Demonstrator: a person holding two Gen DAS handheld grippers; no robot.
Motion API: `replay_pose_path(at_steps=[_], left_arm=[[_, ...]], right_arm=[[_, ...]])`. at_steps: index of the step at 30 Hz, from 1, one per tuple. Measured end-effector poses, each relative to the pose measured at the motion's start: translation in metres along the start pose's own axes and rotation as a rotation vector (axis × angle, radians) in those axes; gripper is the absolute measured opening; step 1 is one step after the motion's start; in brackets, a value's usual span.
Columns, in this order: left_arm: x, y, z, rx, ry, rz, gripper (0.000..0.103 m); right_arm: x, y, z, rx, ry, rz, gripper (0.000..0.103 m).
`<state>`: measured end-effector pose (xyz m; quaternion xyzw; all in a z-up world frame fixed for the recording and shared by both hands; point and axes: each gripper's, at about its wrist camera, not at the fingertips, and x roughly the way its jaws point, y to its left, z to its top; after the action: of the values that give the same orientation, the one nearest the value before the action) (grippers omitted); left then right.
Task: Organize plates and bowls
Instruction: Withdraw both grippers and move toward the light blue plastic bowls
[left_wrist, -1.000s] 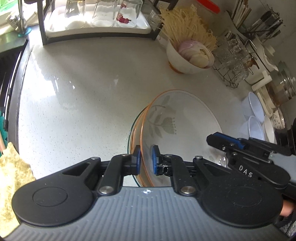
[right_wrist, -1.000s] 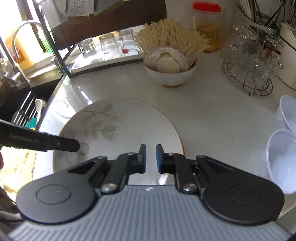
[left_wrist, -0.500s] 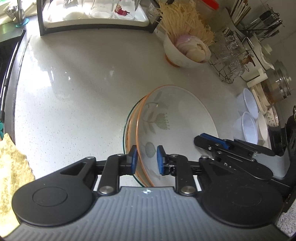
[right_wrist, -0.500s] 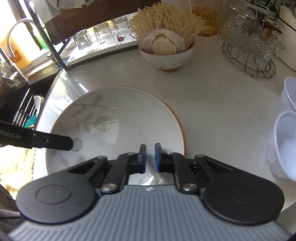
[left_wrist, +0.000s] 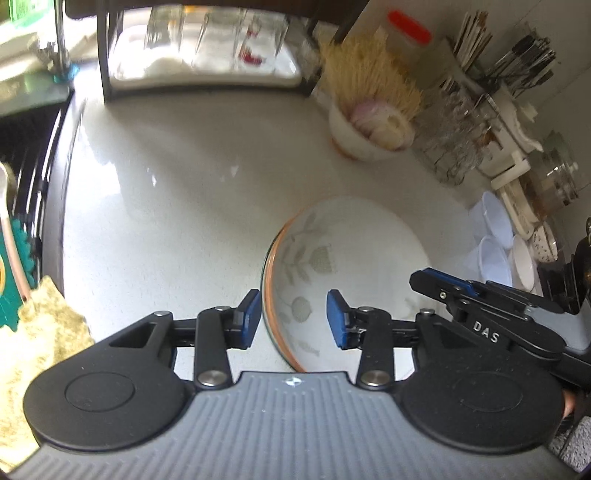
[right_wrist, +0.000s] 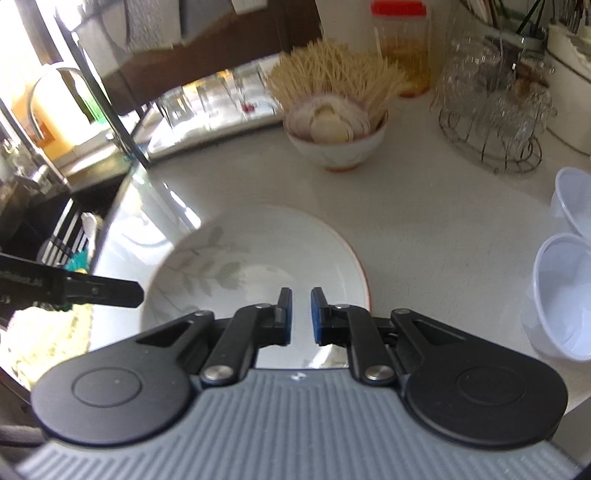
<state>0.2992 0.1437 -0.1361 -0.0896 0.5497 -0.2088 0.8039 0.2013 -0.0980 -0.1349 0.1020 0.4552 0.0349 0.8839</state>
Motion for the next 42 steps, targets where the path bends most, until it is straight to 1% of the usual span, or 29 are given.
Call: replay_pose_path(at_steps=[3,8,12,16,19,25,26,27,29,31,35,38,42], left_arm=[[-0.019,-0.011,0.006,0.017,-0.058,-0.008,0.044],[-0.052,-0.037,0.015,0.075,-0.164,-0.021,0.044],[-0.073,-0.053,0.019,0.094,-0.219,-0.047,0.044],[-0.085,-0.066,0.021,0.119,-0.244,-0.065,0.044],[-0.089,-0.076,0.021,0.148,-0.261,-0.064,0.044],[-0.081,-0.088,0.022,0.179,-0.251,-0.089,0.045],[-0.078,-0.09,0.022,0.182,-0.245,-0.09,0.046],[-0.076,-0.092,0.022,0.186,-0.241,-0.092,0.046],[-0.072,-0.099,0.023,0.196,-0.236,-0.094,0.048],[-0.068,-0.109,0.024,0.208,-0.235,-0.09,0.051],[-0.058,-0.132,0.025,0.22,-0.24,-0.073,0.058],[-0.048,-0.151,0.026,0.195,-0.235,-0.066,0.06],[-0.033,-0.184,0.028,0.199,-0.231,-0.061,0.06]], right_arm=[[-0.02,0.0,0.011,0.01,-0.05,0.007,0.013],[-0.062,0.003,0.03,0.015,-0.14,0.015,0.014],[-0.089,0.005,0.037,0.025,-0.199,0.002,0.016],[-0.11,0.007,0.039,0.023,-0.25,-0.042,0.016],[-0.121,0.006,0.036,0.039,-0.275,-0.077,0.016],[-0.13,-0.005,0.029,0.091,-0.292,-0.139,0.017],[-0.13,-0.007,0.028,0.099,-0.292,-0.15,0.018],[-0.132,-0.01,0.027,0.106,-0.29,-0.153,0.024],[-0.133,-0.018,0.026,0.124,-0.297,-0.161,0.058],[-0.135,-0.027,0.025,0.138,-0.31,-0.17,0.071],[-0.137,-0.054,0.027,0.147,-0.309,-0.172,0.073],[-0.143,-0.08,0.026,0.175,-0.3,-0.165,0.073],[-0.146,-0.118,0.02,0.22,-0.275,-0.175,0.073]])
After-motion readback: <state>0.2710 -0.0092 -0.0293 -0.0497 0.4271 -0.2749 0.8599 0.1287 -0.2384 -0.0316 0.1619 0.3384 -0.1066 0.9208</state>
